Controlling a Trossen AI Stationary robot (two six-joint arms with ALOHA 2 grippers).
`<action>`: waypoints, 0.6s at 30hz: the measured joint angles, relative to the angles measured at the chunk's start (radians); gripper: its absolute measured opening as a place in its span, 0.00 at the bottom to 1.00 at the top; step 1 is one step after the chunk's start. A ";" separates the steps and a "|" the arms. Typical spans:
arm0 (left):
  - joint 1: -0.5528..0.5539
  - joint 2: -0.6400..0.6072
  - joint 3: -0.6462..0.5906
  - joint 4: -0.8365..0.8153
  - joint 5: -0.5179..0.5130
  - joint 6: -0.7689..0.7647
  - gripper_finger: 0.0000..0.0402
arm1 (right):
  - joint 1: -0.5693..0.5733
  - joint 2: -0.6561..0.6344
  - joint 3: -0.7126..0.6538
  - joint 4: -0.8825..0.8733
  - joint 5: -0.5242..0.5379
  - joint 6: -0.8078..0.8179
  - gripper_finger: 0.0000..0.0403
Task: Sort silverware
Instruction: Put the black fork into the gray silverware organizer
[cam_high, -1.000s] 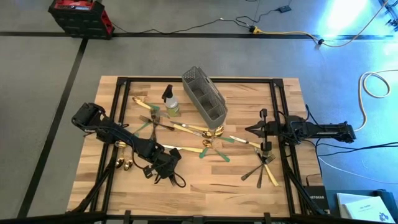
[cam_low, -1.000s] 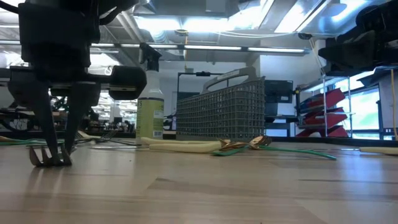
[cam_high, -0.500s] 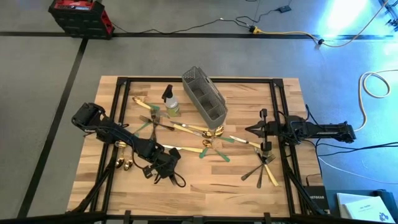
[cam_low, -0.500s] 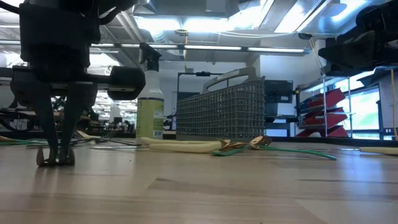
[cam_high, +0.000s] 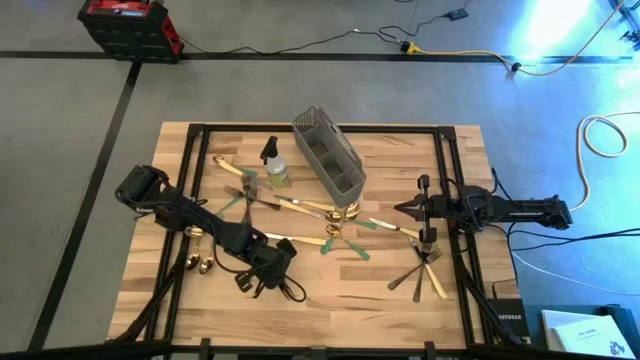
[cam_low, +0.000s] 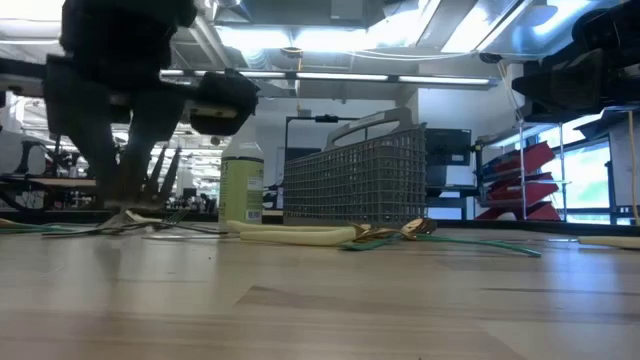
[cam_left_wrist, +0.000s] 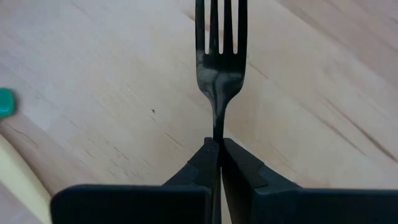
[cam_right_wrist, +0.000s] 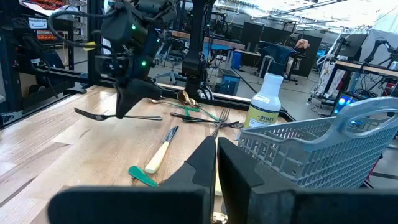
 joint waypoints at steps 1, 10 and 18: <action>0.000 0.000 0.005 -0.007 0.000 0.000 0.00 | 0.000 0.000 0.000 0.000 0.000 0.000 0.00; 0.003 0.000 0.076 -0.066 -0.004 -0.003 0.00 | 0.000 0.000 0.000 0.000 0.000 0.000 0.00; 0.016 -0.062 0.152 -0.147 -0.011 -0.001 0.00 | 0.000 0.000 0.000 0.000 -0.001 0.018 0.00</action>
